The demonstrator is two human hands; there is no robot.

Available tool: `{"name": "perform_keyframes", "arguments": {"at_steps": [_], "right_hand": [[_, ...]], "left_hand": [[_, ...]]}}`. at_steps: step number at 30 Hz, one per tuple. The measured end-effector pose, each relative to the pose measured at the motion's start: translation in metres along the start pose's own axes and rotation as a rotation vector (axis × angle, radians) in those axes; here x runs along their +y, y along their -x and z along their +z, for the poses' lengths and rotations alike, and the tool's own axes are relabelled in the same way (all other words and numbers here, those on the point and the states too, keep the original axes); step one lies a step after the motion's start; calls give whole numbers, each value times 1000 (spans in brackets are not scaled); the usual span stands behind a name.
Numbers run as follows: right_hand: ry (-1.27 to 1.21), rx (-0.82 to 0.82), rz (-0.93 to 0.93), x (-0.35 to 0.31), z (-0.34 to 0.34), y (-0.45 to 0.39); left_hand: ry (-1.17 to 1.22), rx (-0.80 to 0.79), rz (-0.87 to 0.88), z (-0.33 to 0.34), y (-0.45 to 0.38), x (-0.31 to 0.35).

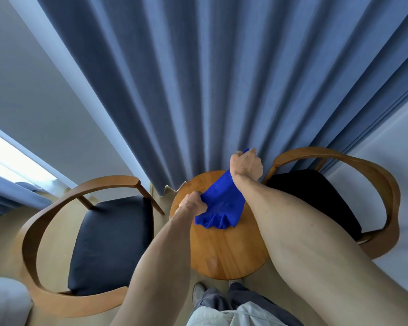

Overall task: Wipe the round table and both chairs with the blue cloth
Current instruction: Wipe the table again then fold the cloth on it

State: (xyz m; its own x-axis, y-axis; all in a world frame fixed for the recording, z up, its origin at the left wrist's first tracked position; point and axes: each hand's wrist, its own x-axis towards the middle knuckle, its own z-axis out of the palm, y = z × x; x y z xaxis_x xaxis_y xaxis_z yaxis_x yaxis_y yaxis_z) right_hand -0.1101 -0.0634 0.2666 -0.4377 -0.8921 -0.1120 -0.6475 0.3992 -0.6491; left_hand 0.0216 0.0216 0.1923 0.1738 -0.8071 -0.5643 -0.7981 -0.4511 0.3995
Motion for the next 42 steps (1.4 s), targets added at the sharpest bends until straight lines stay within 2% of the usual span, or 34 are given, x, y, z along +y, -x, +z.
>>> {"name": "perform_keyframes", "arguments": {"at_steps": [3, 5, 7, 11, 15, 17, 20, 22, 25, 28, 30, 34, 37, 39, 42], "right_hand": [[34, -156, 130, 4, -5, 3], [130, -280, 150, 11, -7, 7], [243, -341, 127, 18, -6, 11], [287, -347, 64, 28, 4, 13], [180, -255, 40, 29, -1, 3], [113, -186, 20, 30, -5, -4], [31, -171, 51, 30, -11, -8], [-23, -224, 118, 29, -13, -9], [-137, -354, 150, 26, -11, -4], [-180, -546, 39, 24, -6, 7], [-170, -610, -42, 23, -4, 12], [-150, -663, -120, 24, -5, 9], [47, -592, -227, 27, -2, 4], [37, -580, -227, 26, 2, 5], [31, -552, -232, 24, 3, 6]], "left_hand": [[30, 70, -146, 8, 6, -12], [76, 205, -216, 6, 8, -15], [154, 300, -212, 0, 4, -14], [338, 349, -149, -15, -6, -5], [270, 459, -232, -24, -6, -3], [294, 391, -245, -27, -9, -6], [616, 162, -241, -30, -14, -5], [883, 53, -258, -31, -10, 4], [1088, -24, -204, -32, -5, 21], [1175, -82, -127, -37, -1, 39], [1226, -103, -107, -41, 0, 48], [1275, -157, -104, -45, 5, 53], [1219, -183, -72, -48, 5, 55], [1151, -77, -93, -48, 5, 64], [748, 364, -159, -44, 0, 69]]}}
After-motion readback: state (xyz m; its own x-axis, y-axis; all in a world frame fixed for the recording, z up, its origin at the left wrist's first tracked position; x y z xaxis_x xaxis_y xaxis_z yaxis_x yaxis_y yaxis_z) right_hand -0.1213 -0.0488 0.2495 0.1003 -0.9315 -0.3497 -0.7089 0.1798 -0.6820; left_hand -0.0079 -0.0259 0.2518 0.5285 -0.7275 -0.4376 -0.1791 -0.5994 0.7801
